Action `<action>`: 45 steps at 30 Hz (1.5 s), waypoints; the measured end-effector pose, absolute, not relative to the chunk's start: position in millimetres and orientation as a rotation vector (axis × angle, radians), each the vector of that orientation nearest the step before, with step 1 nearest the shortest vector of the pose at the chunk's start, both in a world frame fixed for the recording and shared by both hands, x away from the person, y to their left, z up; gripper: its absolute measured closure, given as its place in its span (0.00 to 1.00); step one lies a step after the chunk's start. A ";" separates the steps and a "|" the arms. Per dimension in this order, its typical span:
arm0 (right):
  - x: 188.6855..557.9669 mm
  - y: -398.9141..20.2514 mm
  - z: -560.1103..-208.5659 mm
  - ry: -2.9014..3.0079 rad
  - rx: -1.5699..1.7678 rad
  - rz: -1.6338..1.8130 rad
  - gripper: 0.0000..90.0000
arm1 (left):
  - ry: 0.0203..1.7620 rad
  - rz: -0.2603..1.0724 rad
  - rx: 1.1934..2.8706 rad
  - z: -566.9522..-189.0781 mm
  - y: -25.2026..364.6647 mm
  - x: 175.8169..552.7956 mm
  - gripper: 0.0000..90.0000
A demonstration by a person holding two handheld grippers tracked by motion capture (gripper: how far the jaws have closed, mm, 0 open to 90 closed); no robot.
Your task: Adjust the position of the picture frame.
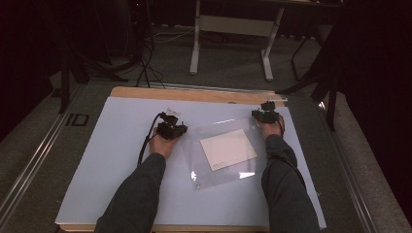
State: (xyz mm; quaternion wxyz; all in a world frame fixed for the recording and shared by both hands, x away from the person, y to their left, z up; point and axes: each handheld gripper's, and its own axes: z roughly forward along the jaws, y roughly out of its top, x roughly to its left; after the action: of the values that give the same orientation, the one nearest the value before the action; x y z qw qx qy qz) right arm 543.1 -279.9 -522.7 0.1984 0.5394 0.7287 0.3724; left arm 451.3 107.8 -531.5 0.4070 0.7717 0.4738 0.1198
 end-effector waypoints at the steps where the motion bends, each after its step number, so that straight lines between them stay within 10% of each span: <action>1: 542.5 -280.3 -522.6 2.040 1.508 1.043 0.93 | 1.199 0.298 1.938 -531.3 108.1 451.6 0.92; 45: 454.1 -246.8 -492.6 2.131 1.311 1.135 0.93 | 1.295 0.353 1.815 -504.0 165.2 440.5 0.90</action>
State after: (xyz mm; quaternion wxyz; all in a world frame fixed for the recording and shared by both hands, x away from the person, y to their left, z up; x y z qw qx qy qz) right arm 454.1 -246.8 -492.6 0.1959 0.4680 0.7606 0.4050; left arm 440.5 165.2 -504.0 0.4279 0.7267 0.5185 0.1415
